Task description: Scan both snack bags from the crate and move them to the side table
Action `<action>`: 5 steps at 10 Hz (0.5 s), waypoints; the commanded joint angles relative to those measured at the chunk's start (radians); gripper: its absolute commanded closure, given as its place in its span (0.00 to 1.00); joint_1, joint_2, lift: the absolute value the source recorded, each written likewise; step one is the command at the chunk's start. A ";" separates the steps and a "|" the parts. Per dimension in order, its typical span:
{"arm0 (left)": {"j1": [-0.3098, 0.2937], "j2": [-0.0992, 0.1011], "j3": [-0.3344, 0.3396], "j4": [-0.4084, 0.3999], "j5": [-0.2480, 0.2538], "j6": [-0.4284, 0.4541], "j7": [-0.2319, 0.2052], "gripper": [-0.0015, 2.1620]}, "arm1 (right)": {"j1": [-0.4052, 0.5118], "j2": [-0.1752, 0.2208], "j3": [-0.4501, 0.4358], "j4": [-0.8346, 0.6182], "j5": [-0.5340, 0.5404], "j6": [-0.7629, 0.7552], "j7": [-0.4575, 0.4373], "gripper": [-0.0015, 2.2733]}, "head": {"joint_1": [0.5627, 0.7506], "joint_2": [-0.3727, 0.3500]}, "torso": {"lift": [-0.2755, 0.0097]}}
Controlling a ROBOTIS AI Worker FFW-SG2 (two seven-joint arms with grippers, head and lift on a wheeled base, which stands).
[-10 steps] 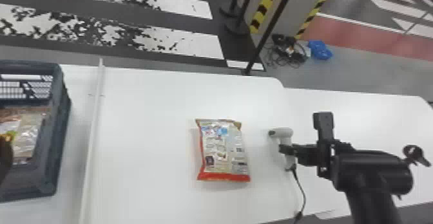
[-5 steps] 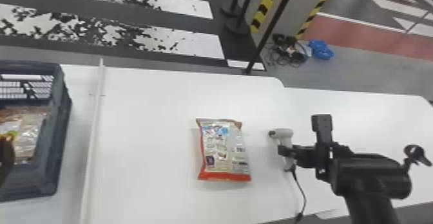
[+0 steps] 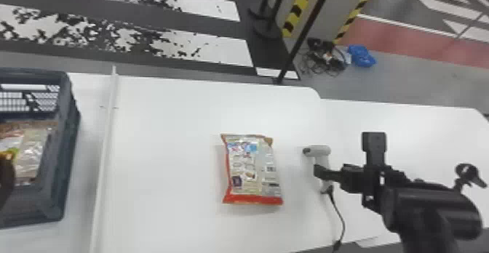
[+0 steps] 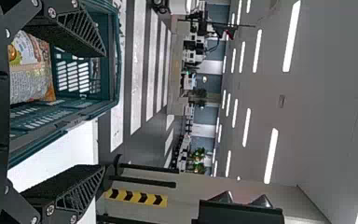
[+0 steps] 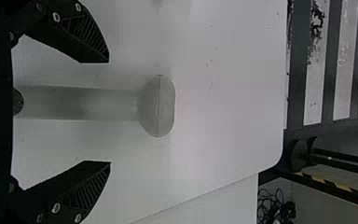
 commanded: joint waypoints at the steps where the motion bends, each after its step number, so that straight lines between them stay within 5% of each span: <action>1: 0.000 -0.001 0.000 0.000 0.000 0.000 0.000 0.07 | 0.063 0.013 -0.051 -0.113 -0.096 0.037 0.009 0.05 | 0.70 0.03 | 0.70; 5: 0.000 -0.003 -0.002 0.004 0.000 0.000 0.000 0.07 | 0.089 0.018 -0.057 -0.215 -0.200 0.255 0.187 0.06 | 0.70 0.14 | 0.70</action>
